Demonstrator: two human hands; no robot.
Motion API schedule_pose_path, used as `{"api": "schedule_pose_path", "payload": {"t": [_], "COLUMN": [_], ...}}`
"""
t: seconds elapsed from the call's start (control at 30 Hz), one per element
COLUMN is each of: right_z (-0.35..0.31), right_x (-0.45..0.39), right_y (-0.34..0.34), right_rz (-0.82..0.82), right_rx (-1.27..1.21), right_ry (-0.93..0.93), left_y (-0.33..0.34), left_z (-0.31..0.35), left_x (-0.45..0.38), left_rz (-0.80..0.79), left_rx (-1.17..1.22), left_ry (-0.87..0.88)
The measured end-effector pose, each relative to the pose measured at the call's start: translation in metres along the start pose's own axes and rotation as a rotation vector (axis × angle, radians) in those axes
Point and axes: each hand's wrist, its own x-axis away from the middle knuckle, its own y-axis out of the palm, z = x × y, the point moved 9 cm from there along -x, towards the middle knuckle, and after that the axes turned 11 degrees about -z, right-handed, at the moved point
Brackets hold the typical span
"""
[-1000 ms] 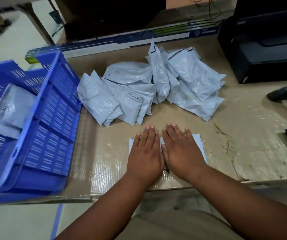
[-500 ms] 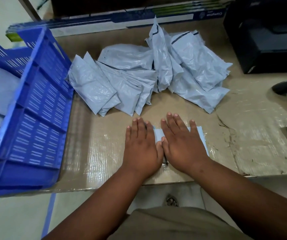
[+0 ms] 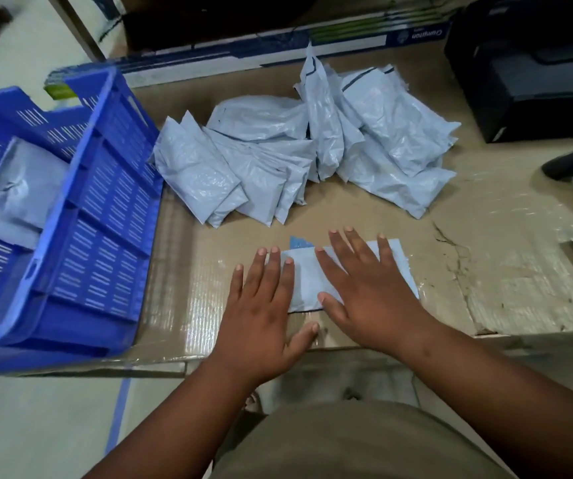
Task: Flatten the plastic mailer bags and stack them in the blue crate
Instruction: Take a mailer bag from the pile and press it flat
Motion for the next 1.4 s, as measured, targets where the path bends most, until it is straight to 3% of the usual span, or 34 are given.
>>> {"api": "schedule_pose_path", "payload": {"t": [0.63, 0.9, 1.4], "right_z": [-0.013, 0.047, 0.069], "right_x": [0.004, 0.024, 0.03], "right_y": [0.024, 0.009, 0.033], "right_rz": [-0.09, -0.039, -0.059], "right_rx": [-0.053, -0.03, -0.03], "right_ry": [-0.095, 0.043, 0.029], "left_y": [0.016, -0.02, 0.012], "left_z": [-0.004, 0.067, 0.076], "left_x": [-0.005, -0.042, -0.06], "left_rz": [-0.083, 0.01, 0.028], "left_rx": [0.026, -0.011, 0.038], "left_ry": [0.036, 0.257, 0.276]}}
